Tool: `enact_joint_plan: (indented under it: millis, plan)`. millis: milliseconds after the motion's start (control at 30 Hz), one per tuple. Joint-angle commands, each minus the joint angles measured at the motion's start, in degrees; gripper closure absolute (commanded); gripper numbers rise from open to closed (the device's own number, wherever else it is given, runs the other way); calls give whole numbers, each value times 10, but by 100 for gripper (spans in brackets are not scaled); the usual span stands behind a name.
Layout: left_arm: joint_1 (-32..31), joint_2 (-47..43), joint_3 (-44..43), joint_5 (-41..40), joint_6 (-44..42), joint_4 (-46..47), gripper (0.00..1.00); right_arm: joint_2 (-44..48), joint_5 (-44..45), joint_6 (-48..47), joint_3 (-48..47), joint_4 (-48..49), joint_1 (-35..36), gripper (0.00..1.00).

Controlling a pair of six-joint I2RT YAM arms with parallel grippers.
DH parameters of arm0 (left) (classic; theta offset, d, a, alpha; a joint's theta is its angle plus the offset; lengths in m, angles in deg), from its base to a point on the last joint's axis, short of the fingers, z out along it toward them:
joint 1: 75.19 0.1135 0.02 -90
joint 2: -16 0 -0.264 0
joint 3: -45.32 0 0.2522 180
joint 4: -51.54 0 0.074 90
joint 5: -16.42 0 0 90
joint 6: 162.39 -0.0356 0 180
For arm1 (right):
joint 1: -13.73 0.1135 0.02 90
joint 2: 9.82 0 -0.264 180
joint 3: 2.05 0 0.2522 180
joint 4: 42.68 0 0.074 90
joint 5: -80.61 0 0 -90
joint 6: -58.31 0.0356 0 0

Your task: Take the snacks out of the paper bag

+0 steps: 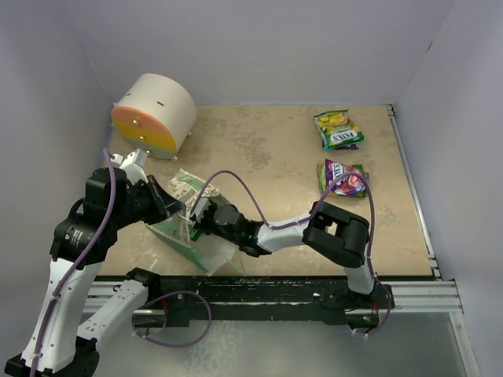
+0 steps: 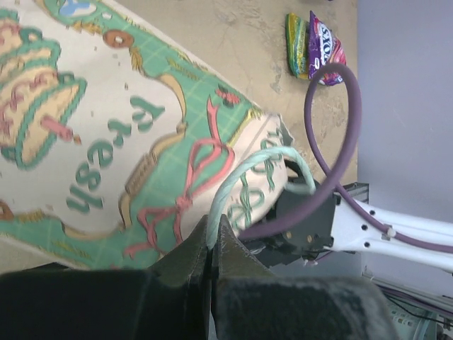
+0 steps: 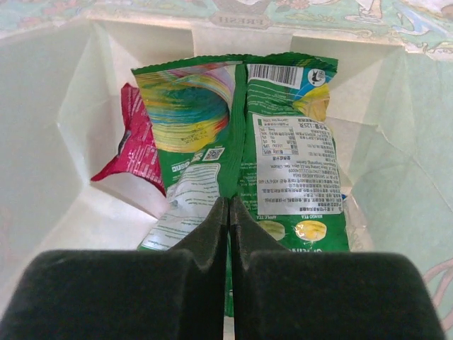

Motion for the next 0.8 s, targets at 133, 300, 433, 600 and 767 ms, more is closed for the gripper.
enact_joint_plan:
  millis: [133,300,433,600,767]
  plan:
    - [-1,12,7,-4,-6,31,100,104,46,10,22,12,41,100]
    - [0,18,14,-5,-13,43,100,151,82,39,70,-27,45,100]
    - [-1,27,6,-8,-20,48,100,167,82,53,89,-43,45,100]
    - [0,50,-48,-15,-41,50,100,197,67,31,122,-51,44,100]
    - [0,61,-51,-13,-57,61,100,252,53,19,113,-107,44,100]
